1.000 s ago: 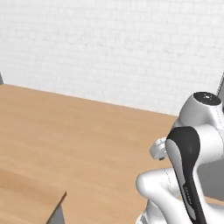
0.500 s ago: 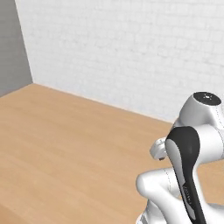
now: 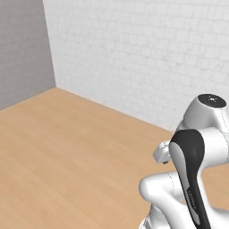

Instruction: Place one carrot and one chicken drumstick in each tupperware on the nearby counter, to pack two identical lunches.

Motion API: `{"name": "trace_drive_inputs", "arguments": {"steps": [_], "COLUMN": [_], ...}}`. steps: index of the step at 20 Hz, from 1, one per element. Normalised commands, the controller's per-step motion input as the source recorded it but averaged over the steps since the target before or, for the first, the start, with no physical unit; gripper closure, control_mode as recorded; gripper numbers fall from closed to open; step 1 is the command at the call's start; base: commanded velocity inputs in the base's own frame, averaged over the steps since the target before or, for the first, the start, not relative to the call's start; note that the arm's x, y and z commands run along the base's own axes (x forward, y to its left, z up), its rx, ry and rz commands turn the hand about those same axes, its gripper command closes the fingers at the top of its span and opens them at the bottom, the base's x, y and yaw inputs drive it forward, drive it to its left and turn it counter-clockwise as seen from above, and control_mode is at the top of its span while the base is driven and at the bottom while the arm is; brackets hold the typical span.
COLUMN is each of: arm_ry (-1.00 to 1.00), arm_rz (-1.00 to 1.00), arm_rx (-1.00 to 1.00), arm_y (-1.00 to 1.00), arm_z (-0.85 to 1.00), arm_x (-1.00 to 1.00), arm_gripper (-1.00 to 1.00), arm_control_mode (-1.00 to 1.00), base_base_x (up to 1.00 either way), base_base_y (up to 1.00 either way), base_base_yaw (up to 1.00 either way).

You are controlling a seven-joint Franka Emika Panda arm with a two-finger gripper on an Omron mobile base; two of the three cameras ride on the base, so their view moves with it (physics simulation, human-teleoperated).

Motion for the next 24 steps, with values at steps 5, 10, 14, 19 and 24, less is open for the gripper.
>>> {"name": "trace_drive_inputs", "arguments": {"steps": [5, 10, 14, 19, 24], "arm_ry": [0.0, 0.0, 0.0, 0.0, 0.0], "arm_rz": [0.0, 0.0, 0.0, 0.0, 0.0], "arm_rx": [0.0, 0.0, 0.0, 0.0, 0.0], "arm_y": [0.0, 0.0, 0.0, 0.0, 0.0], "arm_z": [0.0, 0.0, 0.0, 0.0, 0.0], "arm_x": [0.0, 0.0, 0.0, 0.0, 0.0], "arm_gripper": [-1.0, -1.0, -1.0, -1.0, -1.0], "arm_control_mode": [1.0, 1.0, 1.0, 1.0, 1.0], "base_base_x": [1.0, 1.0, 1.0, 0.93, 0.49], "base_base_y": [-0.09, 0.0, 0.09, -0.02, -0.28], "base_base_yaw": [0.02, 0.05, 0.0, -0.37, -0.73]}}
